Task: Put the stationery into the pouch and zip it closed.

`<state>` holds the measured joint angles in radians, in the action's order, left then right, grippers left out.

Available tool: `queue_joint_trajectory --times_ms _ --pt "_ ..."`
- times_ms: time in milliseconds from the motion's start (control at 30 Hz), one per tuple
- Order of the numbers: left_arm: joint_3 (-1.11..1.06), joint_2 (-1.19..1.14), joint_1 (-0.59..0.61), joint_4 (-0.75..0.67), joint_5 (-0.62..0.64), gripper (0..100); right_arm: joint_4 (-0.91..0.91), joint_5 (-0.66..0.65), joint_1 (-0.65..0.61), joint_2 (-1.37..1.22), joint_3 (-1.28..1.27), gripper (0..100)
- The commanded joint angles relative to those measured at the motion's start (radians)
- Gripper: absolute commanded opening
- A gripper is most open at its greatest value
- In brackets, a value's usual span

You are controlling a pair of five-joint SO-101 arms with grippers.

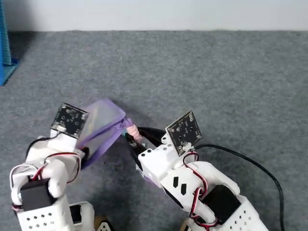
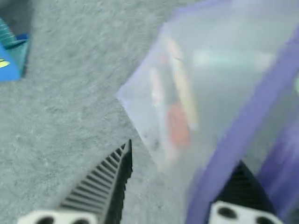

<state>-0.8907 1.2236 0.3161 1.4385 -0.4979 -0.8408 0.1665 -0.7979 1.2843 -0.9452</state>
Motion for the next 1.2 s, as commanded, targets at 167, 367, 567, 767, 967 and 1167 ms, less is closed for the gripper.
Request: queue_joint_trajectory --times_ms 167,367,567,767,967,1167 --pt "-0.047 0.008 0.046 -0.121 -0.006 11 -0.028 0.012 -0.004 0.041 0.078 1.3" --pt "-0.010 0.008 0.060 -0.097 -0.005 3 -0.062 0.012 -0.001 0.042 0.083 23.1" --pt "0.013 0.008 0.153 -0.084 -0.005 1 -0.176 0.080 0.002 0.031 0.127 29.2" --pt "0.028 0.008 0.161 -0.072 0.063 1 -0.294 0.094 0.002 0.018 0.239 28.5" --pt "0.134 0.002 0.175 0.060 0.066 1 -0.349 0.097 0.041 -0.183 0.307 11.7" --pt "0.170 -0.002 0.175 0.084 0.066 1 -0.348 0.098 0.124 -0.378 0.365 11.7"
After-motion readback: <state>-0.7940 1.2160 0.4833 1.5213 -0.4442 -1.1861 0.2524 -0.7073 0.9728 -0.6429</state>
